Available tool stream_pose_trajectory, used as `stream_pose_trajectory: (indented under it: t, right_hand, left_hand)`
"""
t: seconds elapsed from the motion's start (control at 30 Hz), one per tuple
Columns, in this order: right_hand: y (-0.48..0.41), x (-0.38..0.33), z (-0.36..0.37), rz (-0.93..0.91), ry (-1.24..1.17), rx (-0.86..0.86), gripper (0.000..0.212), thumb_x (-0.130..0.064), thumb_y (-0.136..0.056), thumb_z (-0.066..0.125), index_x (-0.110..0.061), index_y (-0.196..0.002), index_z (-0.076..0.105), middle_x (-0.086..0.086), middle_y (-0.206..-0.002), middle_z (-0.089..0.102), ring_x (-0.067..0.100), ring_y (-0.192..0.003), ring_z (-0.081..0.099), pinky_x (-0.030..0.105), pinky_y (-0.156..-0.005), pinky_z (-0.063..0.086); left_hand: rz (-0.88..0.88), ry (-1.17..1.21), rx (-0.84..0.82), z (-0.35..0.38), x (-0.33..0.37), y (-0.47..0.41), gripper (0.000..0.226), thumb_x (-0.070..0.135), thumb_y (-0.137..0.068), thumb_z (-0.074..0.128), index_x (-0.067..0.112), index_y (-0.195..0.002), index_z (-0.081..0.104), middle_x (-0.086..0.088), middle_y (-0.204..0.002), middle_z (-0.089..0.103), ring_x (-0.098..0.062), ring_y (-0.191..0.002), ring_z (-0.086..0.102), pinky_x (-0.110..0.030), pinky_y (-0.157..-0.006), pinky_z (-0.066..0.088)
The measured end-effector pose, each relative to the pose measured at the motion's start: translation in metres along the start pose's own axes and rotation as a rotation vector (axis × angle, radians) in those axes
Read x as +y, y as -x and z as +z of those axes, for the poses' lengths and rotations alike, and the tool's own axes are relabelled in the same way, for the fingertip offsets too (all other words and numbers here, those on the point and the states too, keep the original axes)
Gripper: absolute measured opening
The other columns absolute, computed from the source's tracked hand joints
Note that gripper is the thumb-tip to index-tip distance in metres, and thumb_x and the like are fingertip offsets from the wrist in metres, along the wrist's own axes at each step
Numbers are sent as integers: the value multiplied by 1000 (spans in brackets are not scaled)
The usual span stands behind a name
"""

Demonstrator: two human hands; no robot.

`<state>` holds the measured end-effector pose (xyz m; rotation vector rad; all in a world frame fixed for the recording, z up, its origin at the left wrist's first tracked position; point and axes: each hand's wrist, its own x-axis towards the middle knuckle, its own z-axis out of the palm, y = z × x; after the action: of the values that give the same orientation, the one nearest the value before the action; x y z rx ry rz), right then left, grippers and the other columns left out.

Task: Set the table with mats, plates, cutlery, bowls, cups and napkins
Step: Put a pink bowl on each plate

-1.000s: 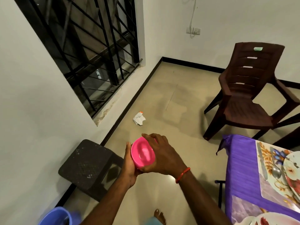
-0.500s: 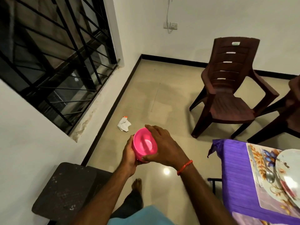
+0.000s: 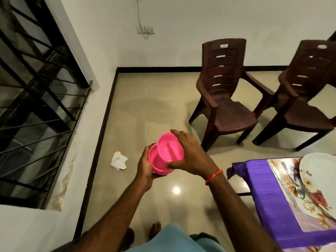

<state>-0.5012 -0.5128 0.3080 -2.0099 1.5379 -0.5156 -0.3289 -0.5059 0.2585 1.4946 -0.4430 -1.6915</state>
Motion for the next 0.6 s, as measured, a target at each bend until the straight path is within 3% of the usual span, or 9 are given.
stream_pose_trajectory:
  t: [0.43,0.6]
  right_hand:
    - [-57,43,-19,83,-7,51,119,-53,-64,89,-32,-157,19,-7,-156,30,16,-139,32,37,-110,40]
    - [-97,74,-48,136,-5,119,122,-52,-62,91,-33,-157,18,-6,-155,31,18,-141,28,43,-110,41]
  left_hand:
    - [-34,-104,-188,56,44,-76,25,50,-105,45,34,-112,63,-8,-119,65,-36,-107,64,-51,-76,61]
    - [-51,-150,-225,94,66,-125,27,50,-102,50,34,-119,63,-11,-125,65,-40,-112,63,-63,-87,58]
